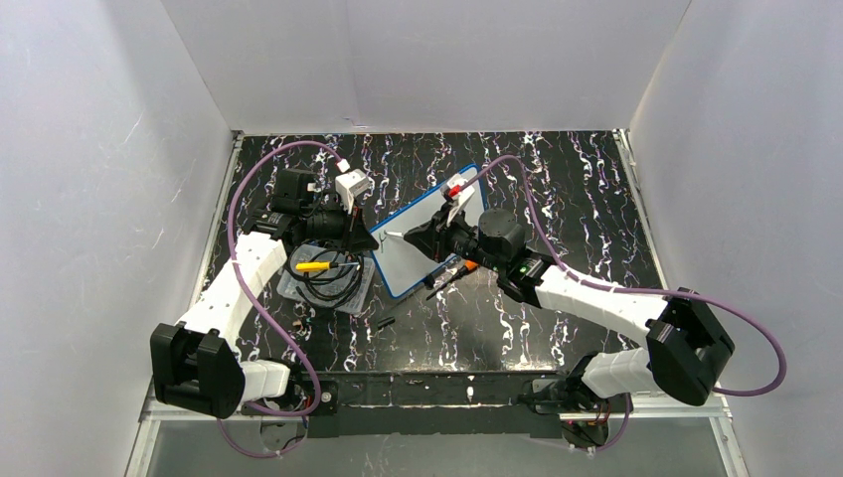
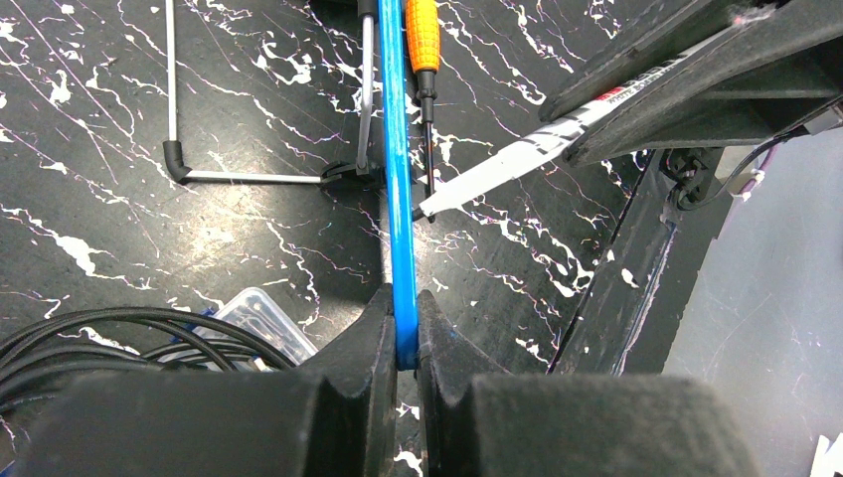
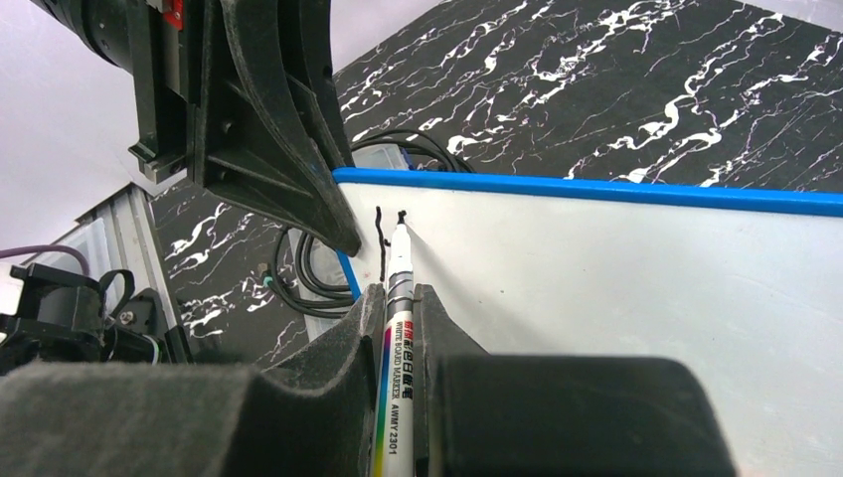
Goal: Write a sentence on the whiteboard
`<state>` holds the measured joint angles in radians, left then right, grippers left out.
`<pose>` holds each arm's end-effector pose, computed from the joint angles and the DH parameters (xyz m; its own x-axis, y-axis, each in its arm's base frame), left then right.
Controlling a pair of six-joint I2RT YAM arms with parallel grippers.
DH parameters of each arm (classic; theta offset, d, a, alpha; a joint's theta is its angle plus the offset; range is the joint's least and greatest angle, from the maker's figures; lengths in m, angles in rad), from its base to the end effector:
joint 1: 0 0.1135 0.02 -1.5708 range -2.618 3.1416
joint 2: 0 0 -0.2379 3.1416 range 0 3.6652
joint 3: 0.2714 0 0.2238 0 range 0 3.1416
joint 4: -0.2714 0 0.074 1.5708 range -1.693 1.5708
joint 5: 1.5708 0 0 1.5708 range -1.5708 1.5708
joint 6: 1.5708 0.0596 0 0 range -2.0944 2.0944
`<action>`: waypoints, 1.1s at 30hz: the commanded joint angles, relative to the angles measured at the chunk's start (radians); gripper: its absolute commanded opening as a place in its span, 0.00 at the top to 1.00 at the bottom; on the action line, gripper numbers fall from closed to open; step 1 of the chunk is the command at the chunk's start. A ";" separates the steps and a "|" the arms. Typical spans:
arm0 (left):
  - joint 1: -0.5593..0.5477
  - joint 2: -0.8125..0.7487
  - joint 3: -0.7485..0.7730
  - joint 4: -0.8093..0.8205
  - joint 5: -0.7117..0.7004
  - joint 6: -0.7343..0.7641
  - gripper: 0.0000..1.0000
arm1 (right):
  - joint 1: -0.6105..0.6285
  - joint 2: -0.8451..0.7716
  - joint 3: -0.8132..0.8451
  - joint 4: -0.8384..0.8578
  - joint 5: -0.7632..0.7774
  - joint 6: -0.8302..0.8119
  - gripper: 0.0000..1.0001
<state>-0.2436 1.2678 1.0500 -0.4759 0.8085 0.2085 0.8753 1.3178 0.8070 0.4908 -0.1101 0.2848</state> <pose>0.2429 -0.1048 0.2789 -0.4609 0.2618 -0.8480 0.8194 0.4925 -0.2933 0.1943 0.2430 0.2881 -0.2465 0.1405 -0.9589 -0.7963 0.5346 0.2830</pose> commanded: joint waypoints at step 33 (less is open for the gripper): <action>-0.003 -0.022 0.031 -0.049 0.097 -0.019 1.00 | 0.004 -0.088 -0.042 0.009 0.072 -0.005 0.99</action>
<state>-0.2440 1.2678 1.0500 -0.4759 0.8089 0.2085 0.8757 1.2255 0.7544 0.4553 -0.0761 0.2989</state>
